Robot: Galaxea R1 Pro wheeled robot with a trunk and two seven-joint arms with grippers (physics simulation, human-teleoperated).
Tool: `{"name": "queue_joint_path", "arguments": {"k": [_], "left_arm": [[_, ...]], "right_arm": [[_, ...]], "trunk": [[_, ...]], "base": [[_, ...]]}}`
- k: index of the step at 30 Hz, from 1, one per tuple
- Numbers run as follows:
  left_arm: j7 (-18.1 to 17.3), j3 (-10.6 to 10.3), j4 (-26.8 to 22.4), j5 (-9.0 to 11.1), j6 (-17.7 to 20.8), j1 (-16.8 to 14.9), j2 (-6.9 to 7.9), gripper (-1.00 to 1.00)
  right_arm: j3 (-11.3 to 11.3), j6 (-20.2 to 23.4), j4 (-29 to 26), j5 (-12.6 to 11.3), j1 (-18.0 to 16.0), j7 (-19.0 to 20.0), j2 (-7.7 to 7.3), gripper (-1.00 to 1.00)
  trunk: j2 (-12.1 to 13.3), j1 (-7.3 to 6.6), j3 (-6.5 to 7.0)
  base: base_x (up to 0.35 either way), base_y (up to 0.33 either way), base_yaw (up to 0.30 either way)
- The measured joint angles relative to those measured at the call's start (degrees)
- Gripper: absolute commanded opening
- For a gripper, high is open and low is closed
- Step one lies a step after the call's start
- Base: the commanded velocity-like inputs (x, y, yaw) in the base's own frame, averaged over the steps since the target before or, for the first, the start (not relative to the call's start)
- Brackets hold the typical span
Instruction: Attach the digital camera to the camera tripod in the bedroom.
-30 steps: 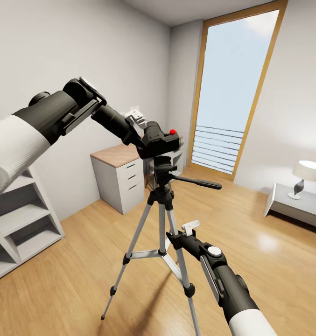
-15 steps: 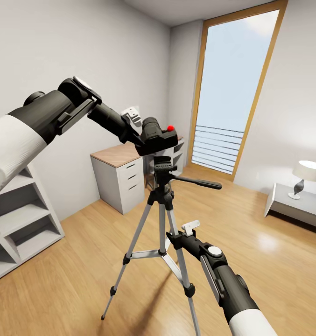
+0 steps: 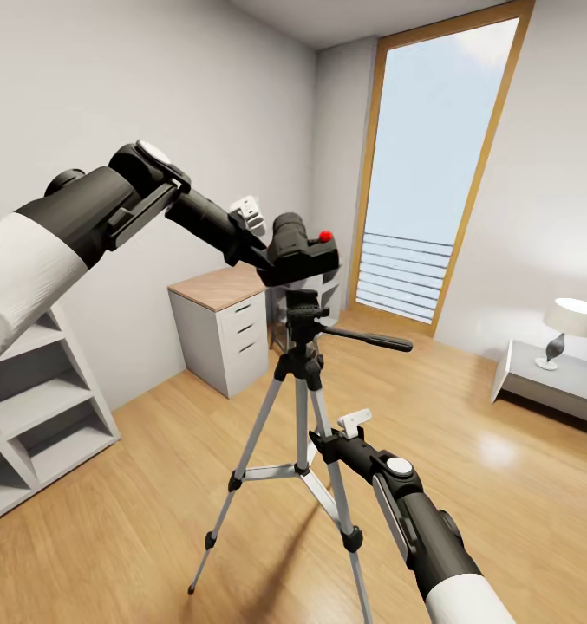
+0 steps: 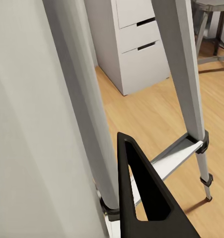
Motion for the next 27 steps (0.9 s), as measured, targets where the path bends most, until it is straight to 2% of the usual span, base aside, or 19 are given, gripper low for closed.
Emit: {"name": "queue_joint_path", "arguments": {"k": [9,27], "left_arm": [[-0.2,-0.1,0.0,-0.1,-1.8,0.0,-0.03,-1.0],[-0.6,-0.4,-0.1,0.0,-0.7,0.0,-0.32,-1.0]], "right_arm": [[0.0,0.0,0.0,-0.1,0.0,-0.1,0.0,-1.0],[0.0,0.1,0.0,-0.2,0.0,-0.2,0.0,-1.0]], "trunk": [[0.0,0.0,0.0],[0.0,0.0,0.0]], "base": [[0.0,0.0,0.0],[0.0,0.0,0.0]]}}
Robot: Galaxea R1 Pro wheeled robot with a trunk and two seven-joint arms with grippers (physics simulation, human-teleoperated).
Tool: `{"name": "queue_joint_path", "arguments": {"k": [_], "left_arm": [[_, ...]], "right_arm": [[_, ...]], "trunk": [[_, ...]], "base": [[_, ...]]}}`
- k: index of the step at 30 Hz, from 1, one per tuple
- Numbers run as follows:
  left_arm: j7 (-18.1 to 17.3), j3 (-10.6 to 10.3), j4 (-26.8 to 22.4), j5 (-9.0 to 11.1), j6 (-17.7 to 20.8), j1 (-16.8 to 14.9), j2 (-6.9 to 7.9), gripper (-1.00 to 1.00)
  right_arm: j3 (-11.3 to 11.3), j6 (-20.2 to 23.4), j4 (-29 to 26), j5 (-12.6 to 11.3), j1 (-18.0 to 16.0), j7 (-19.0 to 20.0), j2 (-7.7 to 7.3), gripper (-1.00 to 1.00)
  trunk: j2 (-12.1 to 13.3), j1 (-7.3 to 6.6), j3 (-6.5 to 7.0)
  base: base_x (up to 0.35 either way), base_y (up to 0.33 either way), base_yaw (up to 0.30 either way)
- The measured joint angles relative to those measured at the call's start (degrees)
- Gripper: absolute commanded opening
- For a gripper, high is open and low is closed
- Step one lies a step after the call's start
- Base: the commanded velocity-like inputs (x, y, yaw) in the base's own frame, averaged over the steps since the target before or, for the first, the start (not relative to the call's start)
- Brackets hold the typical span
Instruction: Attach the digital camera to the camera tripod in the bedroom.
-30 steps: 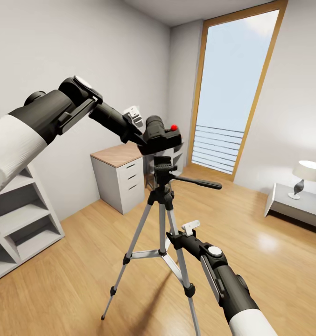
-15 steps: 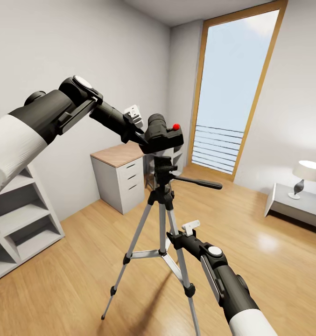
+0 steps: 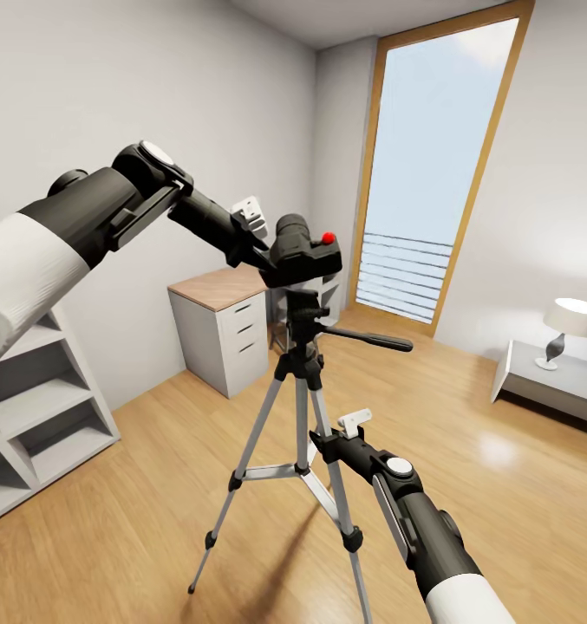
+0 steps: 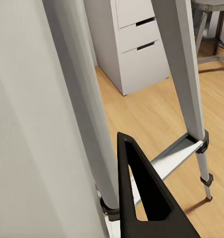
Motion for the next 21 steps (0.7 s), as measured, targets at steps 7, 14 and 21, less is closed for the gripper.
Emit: {"name": "queue_joint_path", "arguments": {"k": [7,14,21], "left_arm": [[0.0,-0.1,-0.1,0.0,2.2,0.0,-0.27,-1.0],[0.0,-0.1,-0.2,0.0,4.2,0.0,-0.32,-1.0],[0.0,-0.1,-0.2,0.0,7.0,0.0,-0.33,-1.0]], "right_arm": [[0.0,0.0,0.0,-0.2,0.0,-0.2,-0.01,-1.0],[0.1,0.0,0.0,-0.1,0.0,-0.4,0.06,-1.0],[0.1,0.0,0.0,-0.2,0.0,-0.4,0.03,-1.0]], "trunk": [[0.0,0.0,0.0],[0.0,0.0,0.0],[0.0,0.0,0.0]], "base": [[0.0,0.0,0.0],[0.0,0.0,0.0],[0.0,0.0,0.0]]}}
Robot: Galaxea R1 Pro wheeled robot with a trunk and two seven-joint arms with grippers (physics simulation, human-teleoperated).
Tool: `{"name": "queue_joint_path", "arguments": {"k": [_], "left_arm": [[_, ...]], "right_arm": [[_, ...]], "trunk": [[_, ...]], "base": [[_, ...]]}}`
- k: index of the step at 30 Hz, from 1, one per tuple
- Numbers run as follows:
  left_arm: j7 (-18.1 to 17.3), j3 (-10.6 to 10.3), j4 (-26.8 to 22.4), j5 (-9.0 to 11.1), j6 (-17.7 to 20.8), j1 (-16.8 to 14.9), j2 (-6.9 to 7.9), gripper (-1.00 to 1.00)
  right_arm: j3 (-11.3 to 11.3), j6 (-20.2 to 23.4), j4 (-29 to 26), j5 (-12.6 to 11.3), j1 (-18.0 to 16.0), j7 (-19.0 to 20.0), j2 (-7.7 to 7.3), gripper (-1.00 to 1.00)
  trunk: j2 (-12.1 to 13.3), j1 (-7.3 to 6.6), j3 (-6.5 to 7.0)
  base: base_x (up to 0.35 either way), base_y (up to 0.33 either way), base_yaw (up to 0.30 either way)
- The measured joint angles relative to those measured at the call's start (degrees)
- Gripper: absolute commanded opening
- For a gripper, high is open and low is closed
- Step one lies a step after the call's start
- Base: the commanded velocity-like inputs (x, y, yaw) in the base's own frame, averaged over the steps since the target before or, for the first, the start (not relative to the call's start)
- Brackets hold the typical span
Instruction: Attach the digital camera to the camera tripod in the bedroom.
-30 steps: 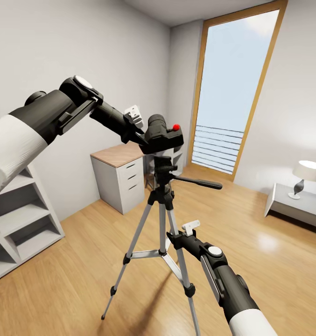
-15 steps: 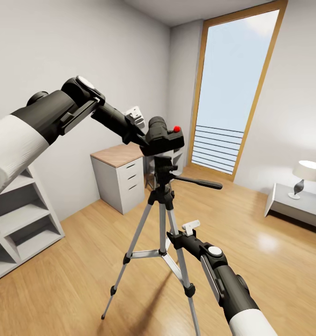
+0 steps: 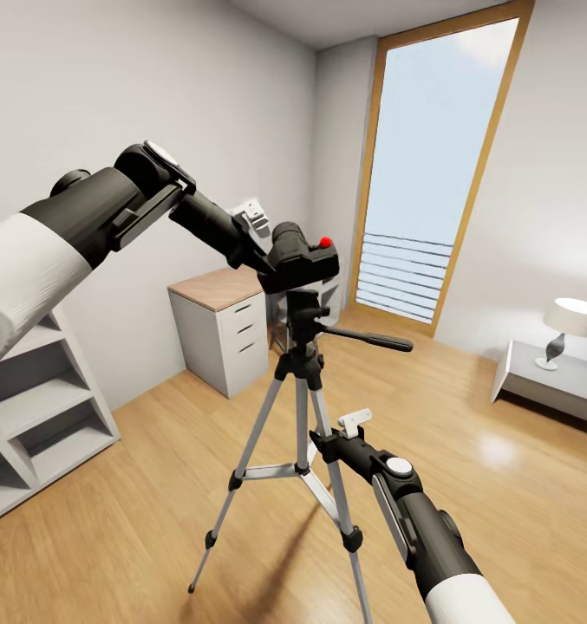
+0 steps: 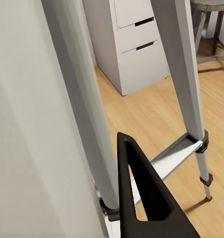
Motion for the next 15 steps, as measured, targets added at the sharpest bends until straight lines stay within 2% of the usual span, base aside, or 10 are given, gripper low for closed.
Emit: {"name": "queue_joint_path", "arguments": {"k": [6,15], "left_arm": [[0.1,0.0,-0.5,0.1,3.1,0.0,0.0,-1.0],[0.0,-0.2,-1.5,0.1,4.2,0.0,0.0,-1.0]], "right_arm": [[0.0,0.0,0.0,0.1,0.0,0.0,0.03,-1.0],[0.0,0.0,0.0,0.0,0.0,0.0,0.03,-1.0]], "trunk": [[0.0,0.0,0.0],[0.0,0.0,0.0]], "base": [[0.0,0.0,0.0],[0.0,0.0,0.0]]}}
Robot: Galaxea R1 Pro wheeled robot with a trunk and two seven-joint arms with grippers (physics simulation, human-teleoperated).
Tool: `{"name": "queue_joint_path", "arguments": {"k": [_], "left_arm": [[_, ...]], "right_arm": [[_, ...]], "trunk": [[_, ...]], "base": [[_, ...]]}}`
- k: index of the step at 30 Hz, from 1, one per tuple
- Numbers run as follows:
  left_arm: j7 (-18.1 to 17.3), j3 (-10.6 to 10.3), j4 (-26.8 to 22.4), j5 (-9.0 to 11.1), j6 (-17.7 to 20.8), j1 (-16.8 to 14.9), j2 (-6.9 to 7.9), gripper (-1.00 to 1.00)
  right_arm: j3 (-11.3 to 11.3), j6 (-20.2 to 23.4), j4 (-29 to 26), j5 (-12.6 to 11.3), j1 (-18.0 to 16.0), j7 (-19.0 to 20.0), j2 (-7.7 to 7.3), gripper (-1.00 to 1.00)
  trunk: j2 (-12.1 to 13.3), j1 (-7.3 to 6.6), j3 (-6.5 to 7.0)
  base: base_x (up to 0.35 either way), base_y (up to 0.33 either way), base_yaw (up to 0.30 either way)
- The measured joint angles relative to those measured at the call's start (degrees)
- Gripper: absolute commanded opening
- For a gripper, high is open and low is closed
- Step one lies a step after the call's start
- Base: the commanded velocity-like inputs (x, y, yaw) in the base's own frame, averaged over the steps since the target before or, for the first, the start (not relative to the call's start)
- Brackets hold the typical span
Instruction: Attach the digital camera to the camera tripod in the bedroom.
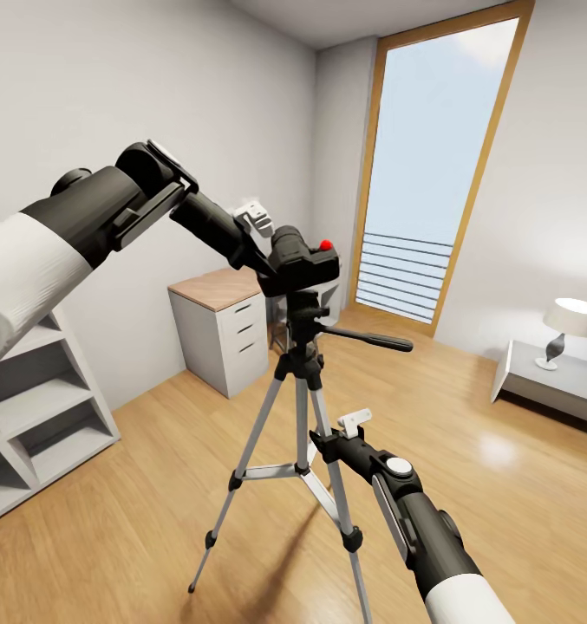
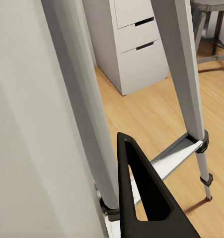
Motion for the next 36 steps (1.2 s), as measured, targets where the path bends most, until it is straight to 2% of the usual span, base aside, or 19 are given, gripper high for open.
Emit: {"name": "queue_joint_path", "arguments": {"k": [36], "left_arm": [[-1.4,0.1,-4.0,-0.1,-0.1,0.0,1.12,-1.0]], "right_arm": [[0.0,0.1,-0.1,0.0,0.0,-0.1,0.04,-1.0]], "trunk": [[0.0,0.0,0.0]], "base": [[0.0,0.0,0.0]]}}
